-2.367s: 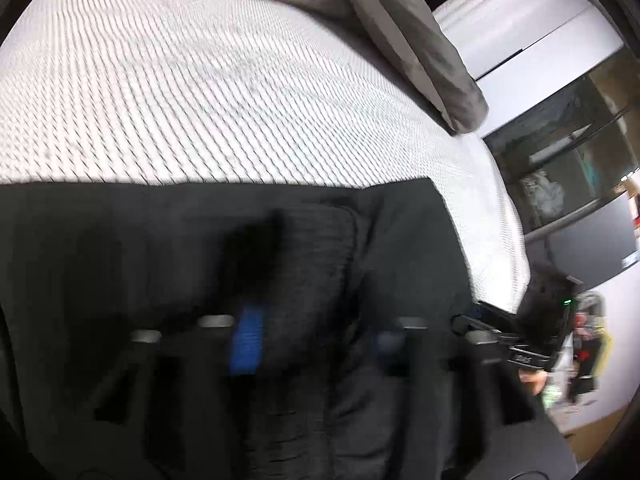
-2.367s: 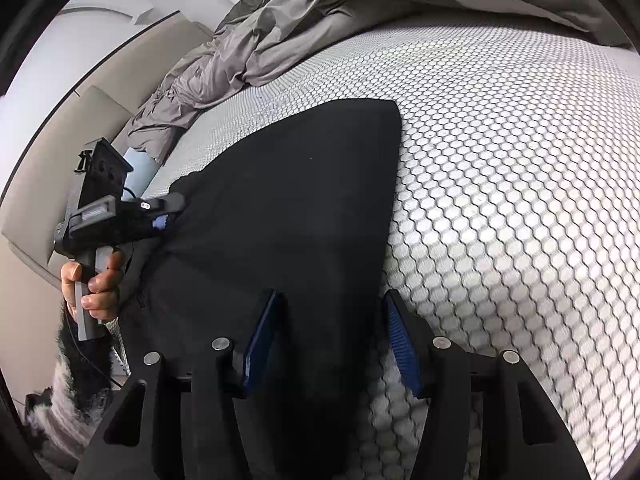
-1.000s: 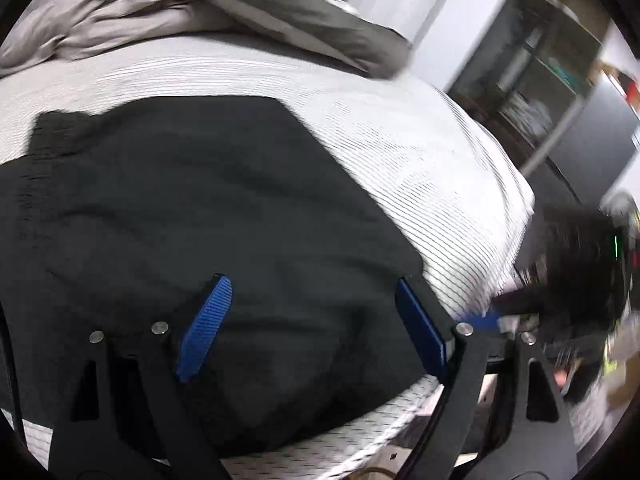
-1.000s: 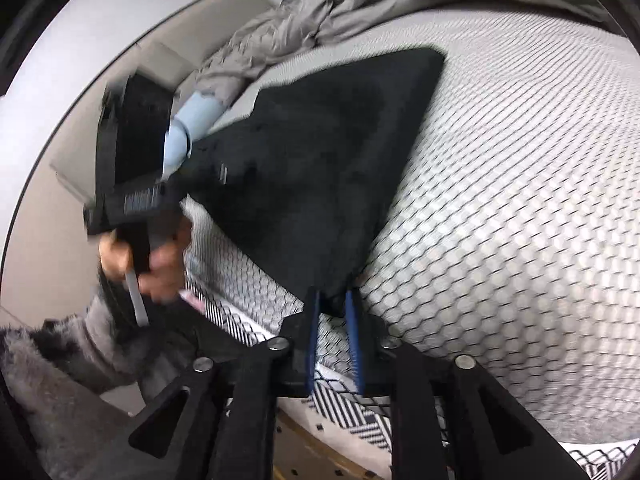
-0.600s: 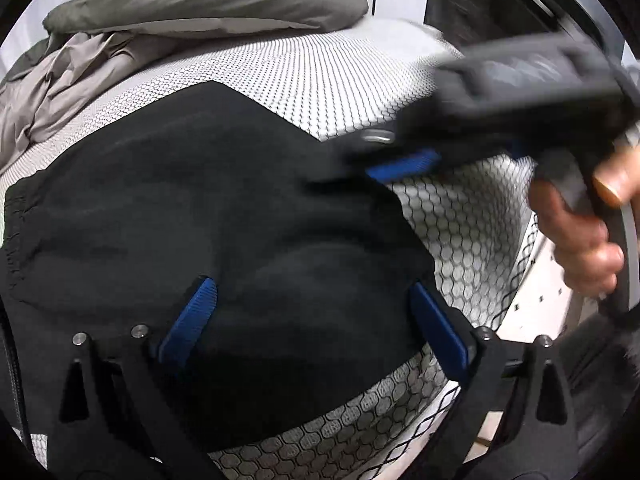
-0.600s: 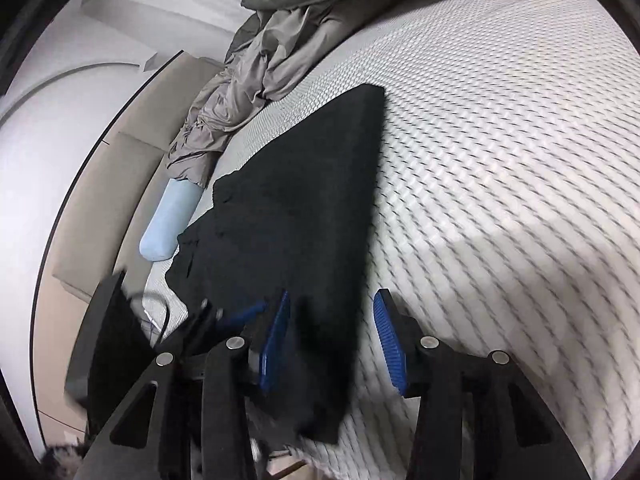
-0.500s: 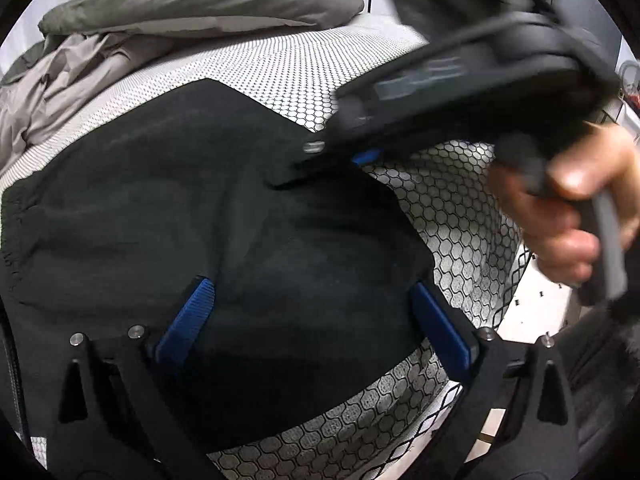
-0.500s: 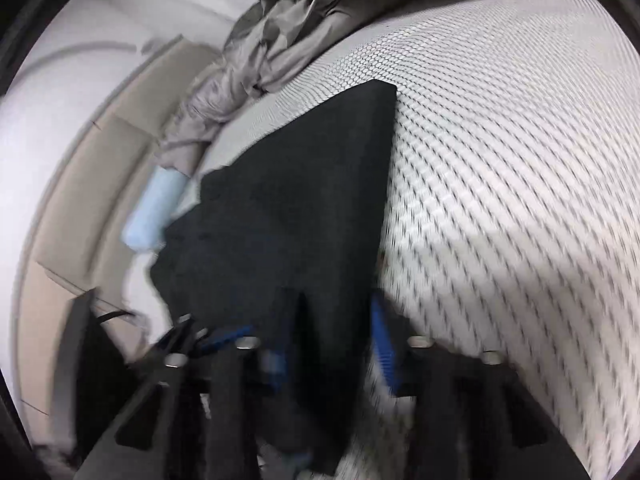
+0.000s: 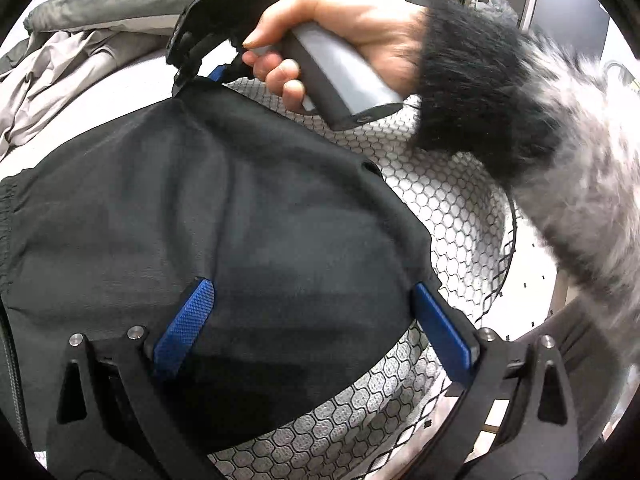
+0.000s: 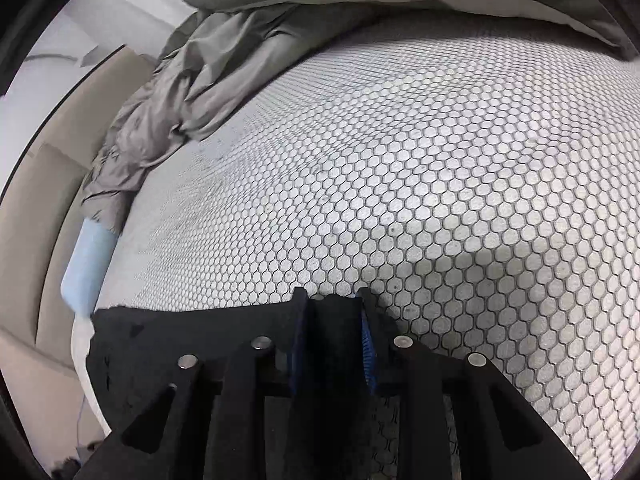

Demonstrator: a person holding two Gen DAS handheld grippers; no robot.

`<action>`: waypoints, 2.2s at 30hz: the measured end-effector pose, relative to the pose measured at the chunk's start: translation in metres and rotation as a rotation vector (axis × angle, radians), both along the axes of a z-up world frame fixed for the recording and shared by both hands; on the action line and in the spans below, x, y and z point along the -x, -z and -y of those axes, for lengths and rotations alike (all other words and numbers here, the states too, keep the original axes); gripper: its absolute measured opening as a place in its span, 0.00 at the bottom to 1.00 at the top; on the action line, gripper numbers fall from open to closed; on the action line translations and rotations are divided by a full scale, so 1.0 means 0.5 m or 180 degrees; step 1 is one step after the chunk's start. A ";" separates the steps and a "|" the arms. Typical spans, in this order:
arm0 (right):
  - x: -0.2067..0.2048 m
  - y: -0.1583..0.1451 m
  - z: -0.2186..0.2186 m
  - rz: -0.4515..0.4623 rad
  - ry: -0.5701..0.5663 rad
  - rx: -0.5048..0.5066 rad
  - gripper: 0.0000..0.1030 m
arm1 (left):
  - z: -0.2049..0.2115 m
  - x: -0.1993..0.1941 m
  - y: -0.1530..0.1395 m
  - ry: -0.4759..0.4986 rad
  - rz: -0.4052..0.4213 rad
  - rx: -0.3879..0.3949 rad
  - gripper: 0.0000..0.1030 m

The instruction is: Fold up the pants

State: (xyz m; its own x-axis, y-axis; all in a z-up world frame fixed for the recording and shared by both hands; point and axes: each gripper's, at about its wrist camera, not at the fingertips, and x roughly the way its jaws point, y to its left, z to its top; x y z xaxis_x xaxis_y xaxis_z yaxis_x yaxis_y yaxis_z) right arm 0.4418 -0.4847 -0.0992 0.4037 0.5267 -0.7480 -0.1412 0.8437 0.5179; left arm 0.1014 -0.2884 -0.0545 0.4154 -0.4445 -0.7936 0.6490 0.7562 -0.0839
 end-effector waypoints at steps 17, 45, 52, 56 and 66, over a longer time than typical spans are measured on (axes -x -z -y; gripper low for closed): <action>0.356 0.015 0.080 0.0123 -0.0139 -0.0679 0.16 | -0.294 -0.120 -0.120 -0.1200 -0.0097 0.0987 0.95; 0.447 -0.027 -0.118 0.1113 -0.0707 0.1630 0.38 | -0.315 -0.122 -0.030 -0.0689 0.0231 -0.0181 0.40; 0.468 -0.062 -0.041 0.1160 -0.0486 0.1270 0.38 | -0.341 -0.096 -0.091 -0.0770 0.0204 0.0209 0.41; 0.450 -0.101 -0.109 0.1311 -0.0582 0.0966 0.42 | -0.317 -0.164 -0.106 -0.0761 0.0119 0.0322 0.42; 0.387 -0.013 -0.105 0.0998 -0.0464 0.1502 0.42 | -0.342 -0.169 -0.050 -0.0522 0.0042 0.0047 0.42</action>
State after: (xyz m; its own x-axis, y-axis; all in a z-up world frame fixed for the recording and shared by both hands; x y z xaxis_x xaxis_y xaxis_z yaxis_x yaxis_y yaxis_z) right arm 0.2481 -0.4319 -0.0928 0.5920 0.2323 -0.7717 -0.3591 0.9333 0.0054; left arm 0.1860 -0.1175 -0.0295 0.4937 -0.3814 -0.7815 0.5181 0.8508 -0.0879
